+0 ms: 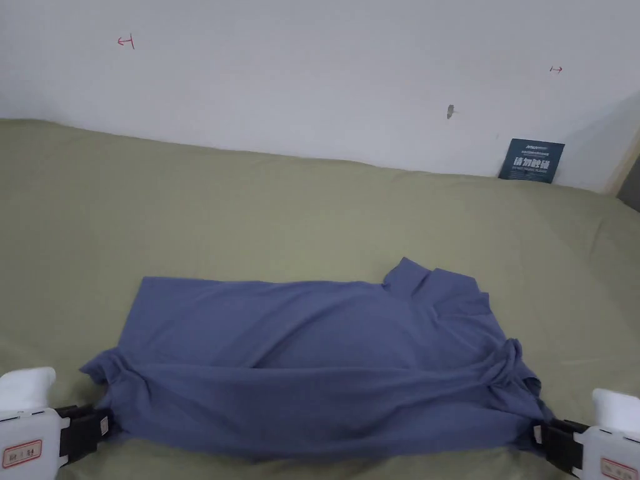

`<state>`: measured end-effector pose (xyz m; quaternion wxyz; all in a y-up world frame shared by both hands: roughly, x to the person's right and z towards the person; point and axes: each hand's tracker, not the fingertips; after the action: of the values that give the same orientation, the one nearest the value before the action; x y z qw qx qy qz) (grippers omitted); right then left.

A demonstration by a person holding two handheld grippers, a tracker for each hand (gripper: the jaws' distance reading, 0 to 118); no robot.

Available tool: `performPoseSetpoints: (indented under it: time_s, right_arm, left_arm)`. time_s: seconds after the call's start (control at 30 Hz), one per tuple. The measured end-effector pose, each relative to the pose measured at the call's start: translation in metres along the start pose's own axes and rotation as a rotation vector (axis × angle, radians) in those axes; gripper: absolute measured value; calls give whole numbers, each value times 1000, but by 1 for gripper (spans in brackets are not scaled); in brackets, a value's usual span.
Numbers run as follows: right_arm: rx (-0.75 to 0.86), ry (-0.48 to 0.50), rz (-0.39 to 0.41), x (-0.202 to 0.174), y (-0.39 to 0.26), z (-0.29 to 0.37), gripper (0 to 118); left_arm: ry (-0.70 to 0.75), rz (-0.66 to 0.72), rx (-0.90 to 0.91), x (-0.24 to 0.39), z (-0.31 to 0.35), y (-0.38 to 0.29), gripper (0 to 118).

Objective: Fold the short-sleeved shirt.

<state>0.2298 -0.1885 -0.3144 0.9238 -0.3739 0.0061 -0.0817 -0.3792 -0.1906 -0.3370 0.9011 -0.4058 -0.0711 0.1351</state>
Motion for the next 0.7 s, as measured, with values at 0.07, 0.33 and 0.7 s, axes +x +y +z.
performPoseSetpoints:
  time_s: [0.07, 0.33, 0.7]
  right_arm:
    - [1, 11, -3, 0, 2, 10, 4]
    - [-6, 55, 11, -1, -12, 55, 4]
    - [-113, 93, -12, 10, -80, 124, 4]
  left_arm:
    - [-38, 31, 8, -4, 10, 2, 10]
    - [-64, 15, 5, -7, 54, -15, 10]
    - [-69, 39, -70, -25, 108, -89, 10]
